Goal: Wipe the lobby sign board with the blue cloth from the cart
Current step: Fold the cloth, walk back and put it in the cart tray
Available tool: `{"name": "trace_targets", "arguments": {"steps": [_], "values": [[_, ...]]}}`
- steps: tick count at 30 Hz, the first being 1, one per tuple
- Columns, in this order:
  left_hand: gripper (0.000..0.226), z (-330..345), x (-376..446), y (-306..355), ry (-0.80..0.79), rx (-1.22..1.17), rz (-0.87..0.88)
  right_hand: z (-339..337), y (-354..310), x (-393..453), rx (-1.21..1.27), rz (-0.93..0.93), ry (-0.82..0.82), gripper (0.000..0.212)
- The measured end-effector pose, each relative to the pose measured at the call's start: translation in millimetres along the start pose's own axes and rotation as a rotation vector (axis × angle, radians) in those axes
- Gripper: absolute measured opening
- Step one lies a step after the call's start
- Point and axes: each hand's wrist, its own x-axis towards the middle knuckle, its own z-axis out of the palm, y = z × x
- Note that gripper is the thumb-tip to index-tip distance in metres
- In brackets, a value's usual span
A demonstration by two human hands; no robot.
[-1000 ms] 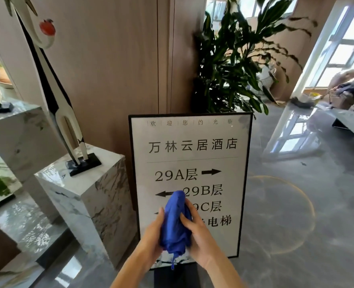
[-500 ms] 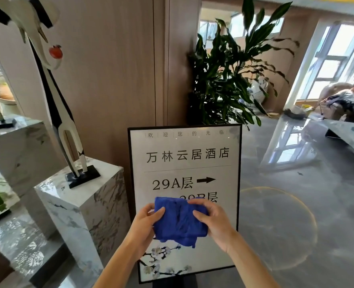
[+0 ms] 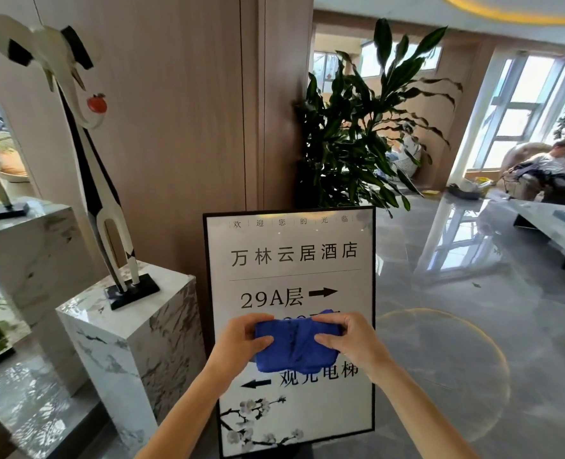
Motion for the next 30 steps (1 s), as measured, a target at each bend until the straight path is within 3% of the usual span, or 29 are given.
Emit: {"name": "trace_targets", "arguments": {"steps": [4, 11, 19, 24, 30], "values": [[0.024, 6.2, 4.5, 4.9, 0.109, 0.394, 0.065, 0.7, 0.8, 4.3, -0.425, -0.077, 0.135, 0.024], [0.021, 13.1, 14.8, 18.7, 0.231, 0.451, 0.104, -4.0, -11.4, 12.6, -0.575, -0.089, 0.246, 0.009], [0.024, 7.7, 18.9, 52.5, 0.358, 0.397, 0.227, -30.3, -36.4, 20.9, -0.573, -0.226, 0.277, 0.008], [0.023, 5.7, 18.8, 63.7, 0.409, 0.357, 0.209, -41.4, -43.9, 27.7, -0.549, -0.337, 0.238, 0.007], [0.019, 6.9, 12.0, 67.9, 0.477, 0.421, 0.195, -37.7, -44.2, 45.3, -0.570, -0.343, 0.160, 0.005]]}}
